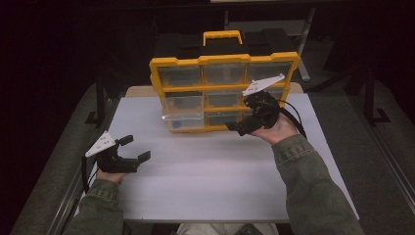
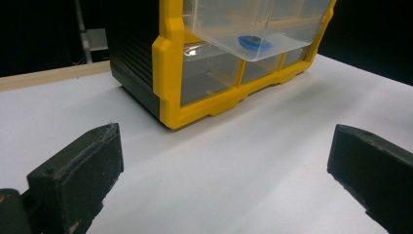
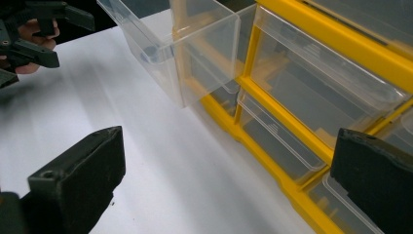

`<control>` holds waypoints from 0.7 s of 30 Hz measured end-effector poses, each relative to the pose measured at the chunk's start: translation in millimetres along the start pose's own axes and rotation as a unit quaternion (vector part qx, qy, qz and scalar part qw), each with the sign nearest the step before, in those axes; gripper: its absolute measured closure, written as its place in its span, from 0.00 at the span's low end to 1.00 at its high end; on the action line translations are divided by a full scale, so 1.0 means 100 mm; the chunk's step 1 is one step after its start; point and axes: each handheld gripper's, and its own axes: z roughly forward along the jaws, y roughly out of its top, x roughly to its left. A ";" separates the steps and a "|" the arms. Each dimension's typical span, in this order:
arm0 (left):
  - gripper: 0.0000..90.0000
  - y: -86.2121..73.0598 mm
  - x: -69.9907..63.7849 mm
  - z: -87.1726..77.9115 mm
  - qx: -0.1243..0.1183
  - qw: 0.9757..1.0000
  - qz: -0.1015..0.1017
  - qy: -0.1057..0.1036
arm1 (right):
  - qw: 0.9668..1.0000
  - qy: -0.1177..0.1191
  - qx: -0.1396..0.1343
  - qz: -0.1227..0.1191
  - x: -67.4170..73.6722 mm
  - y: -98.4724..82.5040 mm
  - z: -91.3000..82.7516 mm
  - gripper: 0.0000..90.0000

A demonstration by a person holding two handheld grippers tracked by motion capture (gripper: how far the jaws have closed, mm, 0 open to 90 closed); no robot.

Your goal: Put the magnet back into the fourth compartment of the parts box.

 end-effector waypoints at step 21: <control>0.00 0.00 0.00 0.01 0.001 1.000 -0.002 0.001 | 0.999 -0.002 -0.020 0.032 -0.08 -0.40 -0.01 0.00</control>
